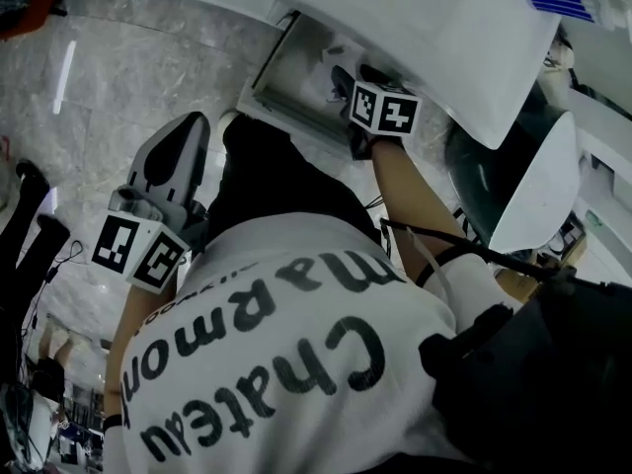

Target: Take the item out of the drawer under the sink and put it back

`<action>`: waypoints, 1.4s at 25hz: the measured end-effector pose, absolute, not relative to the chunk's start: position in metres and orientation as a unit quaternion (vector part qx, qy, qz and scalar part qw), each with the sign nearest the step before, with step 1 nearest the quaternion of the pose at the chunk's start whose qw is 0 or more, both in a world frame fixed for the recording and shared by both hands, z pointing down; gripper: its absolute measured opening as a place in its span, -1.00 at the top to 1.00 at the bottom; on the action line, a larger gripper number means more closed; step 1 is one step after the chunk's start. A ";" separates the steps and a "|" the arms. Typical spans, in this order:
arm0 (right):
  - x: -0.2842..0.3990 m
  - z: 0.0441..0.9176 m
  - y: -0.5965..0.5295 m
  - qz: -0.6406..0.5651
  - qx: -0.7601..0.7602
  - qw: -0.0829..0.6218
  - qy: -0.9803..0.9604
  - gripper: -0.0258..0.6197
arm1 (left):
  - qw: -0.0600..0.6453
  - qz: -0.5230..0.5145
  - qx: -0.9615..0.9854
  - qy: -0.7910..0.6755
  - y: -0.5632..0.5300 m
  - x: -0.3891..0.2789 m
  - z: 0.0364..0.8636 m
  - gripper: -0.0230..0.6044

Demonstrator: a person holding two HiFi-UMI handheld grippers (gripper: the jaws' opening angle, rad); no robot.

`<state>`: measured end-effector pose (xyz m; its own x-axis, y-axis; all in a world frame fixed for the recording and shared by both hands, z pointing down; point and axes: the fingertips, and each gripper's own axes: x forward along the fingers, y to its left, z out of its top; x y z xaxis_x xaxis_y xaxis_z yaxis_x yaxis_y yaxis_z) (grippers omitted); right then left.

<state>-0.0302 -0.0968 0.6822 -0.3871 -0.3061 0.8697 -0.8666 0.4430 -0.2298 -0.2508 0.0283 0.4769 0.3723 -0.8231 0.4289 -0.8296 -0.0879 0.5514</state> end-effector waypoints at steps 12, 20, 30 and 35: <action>-0.034 0.723 -0.090 0.350 0.336 0.468 -0.739 -0.11 | 0.387 0.015 0.706 -0.593 0.034 -0.263 0.487 0.90; -0.034 0.743 -0.083 0.318 0.326 0.517 -0.725 -0.13 | 0.394 0.021 0.699 -0.597 0.033 -0.263 0.494 0.90; -0.032 0.752 -0.088 0.294 0.363 0.526 -0.710 -0.13 | 0.387 0.022 0.674 -0.629 0.041 -0.280 0.494 0.90; -0.032 0.755 -0.088 0.297 0.351 0.547 -0.700 -0.13 | 0.390 0.018 0.665 -0.636 0.043 -0.280 0.496 0.90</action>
<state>-0.0319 -0.0876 0.7549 -0.1553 -0.1659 0.9738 -0.8155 0.5779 -0.0316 -0.2795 0.0433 0.4960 0.1904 -0.8320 0.5211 -0.8608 0.1137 0.4961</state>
